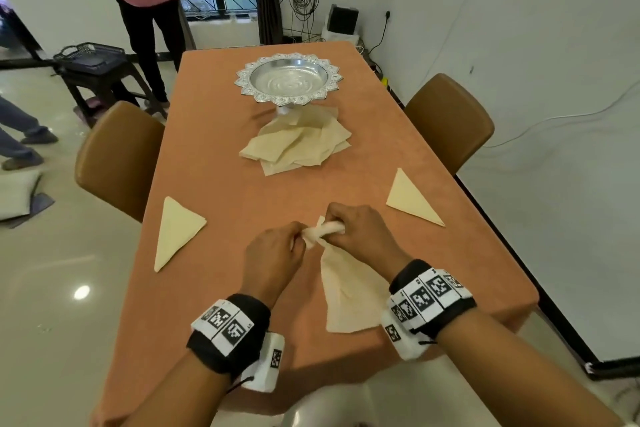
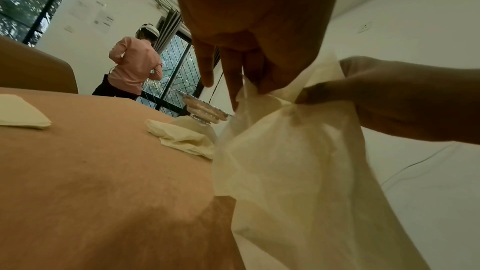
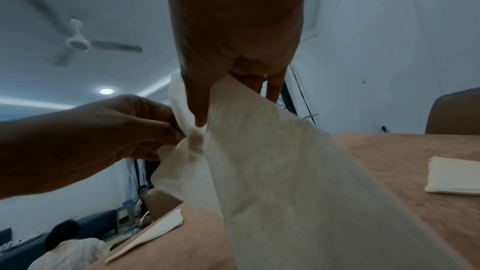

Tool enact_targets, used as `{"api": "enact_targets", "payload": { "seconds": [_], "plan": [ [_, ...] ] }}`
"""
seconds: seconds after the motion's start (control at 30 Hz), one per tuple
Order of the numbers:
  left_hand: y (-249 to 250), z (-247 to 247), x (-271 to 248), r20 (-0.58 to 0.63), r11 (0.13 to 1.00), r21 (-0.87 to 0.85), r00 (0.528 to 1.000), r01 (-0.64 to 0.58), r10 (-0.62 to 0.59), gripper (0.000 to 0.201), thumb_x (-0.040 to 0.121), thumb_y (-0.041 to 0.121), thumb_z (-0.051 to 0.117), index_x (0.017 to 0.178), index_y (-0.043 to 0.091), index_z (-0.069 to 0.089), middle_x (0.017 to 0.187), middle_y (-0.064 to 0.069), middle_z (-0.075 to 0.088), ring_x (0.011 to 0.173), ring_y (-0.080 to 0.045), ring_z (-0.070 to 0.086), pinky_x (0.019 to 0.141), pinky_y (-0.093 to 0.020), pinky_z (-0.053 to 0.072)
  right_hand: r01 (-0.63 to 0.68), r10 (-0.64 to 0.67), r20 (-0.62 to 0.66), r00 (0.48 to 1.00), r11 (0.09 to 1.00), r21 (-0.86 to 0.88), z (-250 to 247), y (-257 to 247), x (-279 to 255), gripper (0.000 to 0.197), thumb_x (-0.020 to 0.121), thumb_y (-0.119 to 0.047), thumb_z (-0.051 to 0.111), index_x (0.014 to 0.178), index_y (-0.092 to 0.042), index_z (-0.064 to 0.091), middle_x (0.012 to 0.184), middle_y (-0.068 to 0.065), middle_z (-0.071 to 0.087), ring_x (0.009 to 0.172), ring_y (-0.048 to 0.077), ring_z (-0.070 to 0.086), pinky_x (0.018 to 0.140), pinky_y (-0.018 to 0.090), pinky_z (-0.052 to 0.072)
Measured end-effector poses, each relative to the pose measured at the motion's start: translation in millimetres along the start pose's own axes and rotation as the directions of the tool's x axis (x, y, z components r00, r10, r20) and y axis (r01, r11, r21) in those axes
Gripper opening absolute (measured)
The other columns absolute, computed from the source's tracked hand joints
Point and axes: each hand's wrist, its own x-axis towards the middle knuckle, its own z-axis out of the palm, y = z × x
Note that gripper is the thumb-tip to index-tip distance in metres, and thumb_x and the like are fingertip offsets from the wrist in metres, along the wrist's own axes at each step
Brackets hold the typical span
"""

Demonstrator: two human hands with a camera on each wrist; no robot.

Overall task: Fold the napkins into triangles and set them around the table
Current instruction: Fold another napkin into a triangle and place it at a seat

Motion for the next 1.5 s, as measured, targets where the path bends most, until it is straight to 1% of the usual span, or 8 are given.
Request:
{"api": "enact_targets", "payload": {
  "seconds": [0.13, 0.27, 0.47, 0.73, 1.0, 1.13, 1.3, 1.5],
  "plan": [
    [-14.4, -14.8, 8.8, 0.035, 0.962, -0.241, 0.992, 0.124, -0.119, 0.026, 0.086, 0.017, 0.048, 0.096, 0.024, 0.071, 0.081, 0.004, 0.071, 0.069, -0.009, 0.061, 0.06, -0.028, 0.047, 0.004, 0.007, 0.308, 0.951, 0.999, -0.034, -17.0, 2.8, 4.5, 0.024, 0.079, -0.029, 0.072, 0.09, -0.021, 0.053, 0.086, -0.003, 0.063, 0.077, 0.016, 0.058, 0.06, 0.028, 0.037],
    [-15.4, -42.7, 20.2, 0.373, 0.655, -0.629, 0.902, 0.419, -0.219, 0.027, 0.09, -0.002, 0.049, 0.096, 0.014, 0.07, 0.081, -0.006, 0.069, 0.072, -0.013, 0.061, 0.065, -0.026, 0.056, -0.093, 0.038, 0.538, 0.842, 0.993, 0.076, -47.8, 10.8, 3.0, 0.025, 0.077, -0.031, 0.076, 0.076, -0.021, 0.053, 0.073, -0.01, 0.055, 0.062, 0.0, 0.05, 0.053, 0.012, 0.035],
    [-31.3, -47.7, 49.5, 0.591, 0.611, -0.511, 0.763, 0.605, -0.261, 0.01, 0.089, 0.008, 0.063, 0.092, 0.008, 0.072, 0.082, -0.008, 0.072, 0.066, -0.014, 0.065, 0.062, -0.023, 0.057, -0.312, 0.11, 0.727, 0.678, 0.938, 0.149, -75.0, 52.9, 13.2, 0.022, 0.079, -0.026, 0.076, 0.089, -0.008, 0.066, 0.086, 0.002, 0.069, 0.074, 0.014, 0.066, 0.069, 0.027, 0.052],
    [-46.5, 10.6, 104.5, 0.383, 0.818, -0.197, 0.81, 0.541, -0.443, 0.014, 0.086, 0.016, 0.07, 0.089, 0.003, 0.073, 0.076, -0.012, 0.069, 0.06, -0.019, 0.058, 0.061, -0.027, 0.051, -0.197, 0.164, 0.552, 0.817, 0.98, -0.001, -49.6, 111.8, 76.4, 0.018, 0.081, -0.021, 0.073, 0.071, -0.018, 0.058, 0.075, 0.0, 0.06, 0.07, 0.015, 0.054, 0.053, 0.019, 0.034],
    [-34.0, 68.7, 97.8, -0.028, 0.965, 0.125, 0.973, 0.232, -0.23, 0.041, 0.089, 0.026, 0.06, 0.129, 0.022, 0.055, 0.135, -0.003, 0.053, 0.121, -0.027, 0.05, 0.101, -0.043, 0.038, -0.081, 0.135, 0.283, 0.95, 0.978, -0.194, 10.9, 138.4, 101.1, 0.023, 0.087, -0.022, 0.058, 0.108, -0.018, 0.064, 0.106, 0.008, 0.068, 0.098, 0.028, 0.061, 0.076, 0.032, 0.044],
    [-20.3, 94.7, 74.3, 0.125, 0.942, 0.27, 0.963, 0.199, -0.239, 0.05, 0.092, 0.036, 0.054, 0.14, 0.027, 0.042, 0.146, 0.001, 0.042, 0.13, -0.024, 0.041, 0.11, -0.046, 0.023, -0.119, 0.16, 0.314, 0.936, 0.982, -0.146, 25.9, 145.6, 101.9, 0.014, 0.085, -0.024, 0.062, 0.096, -0.018, 0.069, 0.096, 0.007, 0.07, 0.091, 0.027, 0.062, 0.068, 0.028, 0.038],
    [-46.8, 99.4, 105.7, 0.305, 0.936, -0.003, 0.892, 0.351, -0.333, 0.077, 0.079, 0.054, 0.068, 0.143, 0.028, 0.037, 0.14, 0.004, 0.049, 0.128, -0.021, 0.046, 0.11, -0.046, 0.029, -0.162, 0.157, 0.284, 0.946, 0.987, -0.006, 23.1, 139.3, 116.6, 0.011, 0.078, -0.026, 0.071, 0.086, -0.019, 0.073, 0.089, 0.001, 0.069, 0.085, 0.018, 0.06, 0.066, 0.028, 0.039],
    [-71.6, 70.0, 158.5, 0.539, 0.952, -0.087, 0.818, 0.292, -0.202, 0.015, 0.085, 0.034, 0.07, 0.083, 0.019, 0.068, 0.078, -0.001, 0.064, 0.076, -0.022, 0.058, 0.065, -0.031, 0.039, -0.035, 0.049, 0.233, 0.971, 0.998, -0.061, -10.0, 128.7, 161.3, 0.014, 0.083, -0.022, 0.069, 0.095, -0.016, 0.074, 0.088, -0.002, 0.069, 0.083, 0.014, 0.06, 0.063, 0.027, 0.042]
  ]
}}
